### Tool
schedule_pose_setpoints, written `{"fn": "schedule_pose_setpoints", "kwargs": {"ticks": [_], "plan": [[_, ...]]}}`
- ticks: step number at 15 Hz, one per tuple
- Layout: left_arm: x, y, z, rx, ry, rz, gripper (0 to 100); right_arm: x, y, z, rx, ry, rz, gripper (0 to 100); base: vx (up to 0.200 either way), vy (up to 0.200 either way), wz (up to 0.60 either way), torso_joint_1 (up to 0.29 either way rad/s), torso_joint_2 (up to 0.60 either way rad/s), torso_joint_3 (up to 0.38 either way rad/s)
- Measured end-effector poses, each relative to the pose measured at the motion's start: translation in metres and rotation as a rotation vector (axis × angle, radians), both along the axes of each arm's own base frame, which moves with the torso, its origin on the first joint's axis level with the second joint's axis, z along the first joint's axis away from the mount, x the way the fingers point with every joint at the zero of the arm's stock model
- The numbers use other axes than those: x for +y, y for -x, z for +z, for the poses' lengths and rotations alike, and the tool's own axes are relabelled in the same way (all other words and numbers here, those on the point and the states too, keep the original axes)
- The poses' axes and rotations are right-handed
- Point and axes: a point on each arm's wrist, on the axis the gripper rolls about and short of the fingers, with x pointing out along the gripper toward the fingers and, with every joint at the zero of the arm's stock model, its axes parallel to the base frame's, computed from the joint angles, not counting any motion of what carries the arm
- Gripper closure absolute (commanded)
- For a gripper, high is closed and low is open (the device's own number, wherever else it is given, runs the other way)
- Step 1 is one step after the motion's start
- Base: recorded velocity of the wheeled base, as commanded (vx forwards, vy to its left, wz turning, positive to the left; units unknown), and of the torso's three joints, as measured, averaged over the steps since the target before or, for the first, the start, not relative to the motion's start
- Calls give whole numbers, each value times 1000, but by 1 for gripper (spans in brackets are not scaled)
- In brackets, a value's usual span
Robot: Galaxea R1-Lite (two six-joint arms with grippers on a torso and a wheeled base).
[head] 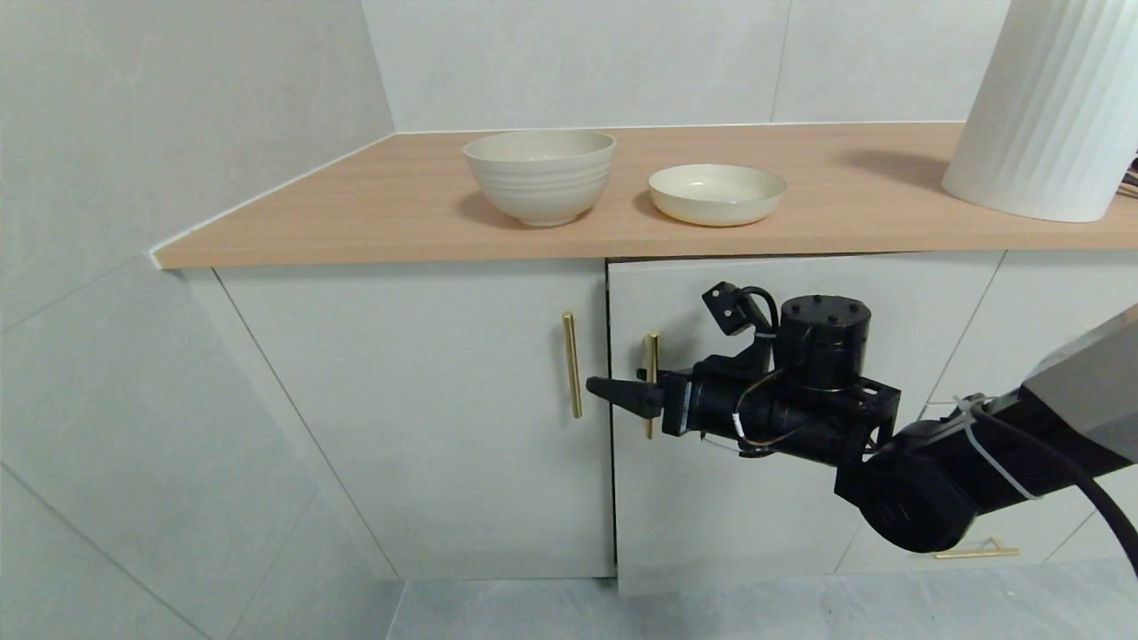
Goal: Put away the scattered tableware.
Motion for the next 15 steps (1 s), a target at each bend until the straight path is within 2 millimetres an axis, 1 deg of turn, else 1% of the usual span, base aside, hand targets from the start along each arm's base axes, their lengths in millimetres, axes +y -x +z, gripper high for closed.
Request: {"fn": "schedule_pose_setpoints", "kwargs": {"ticks": [3,6,10,12,15], "plan": [[0,0,0,0,0,-1,0,-7,19,5,-20,-17,33,0,0,0,0,0,0,0],[0,0,0,0,0,-1,0,-17,45,4,-33,-35,149,0,0,0,0,0,0,0],[0,0,0,-1,0,-1,0,-32,73,4,-42,-48,191,0,0,0,0,0,0,0],[0,0,0,-1,0,-1,0,-38,81,10,-58,-61,222,0,0,0,0,0,0,0],[0,0,0,0,0,-1,0,-41,85,13,-63,-65,231,0,0,0,0,0,0,0]]}}
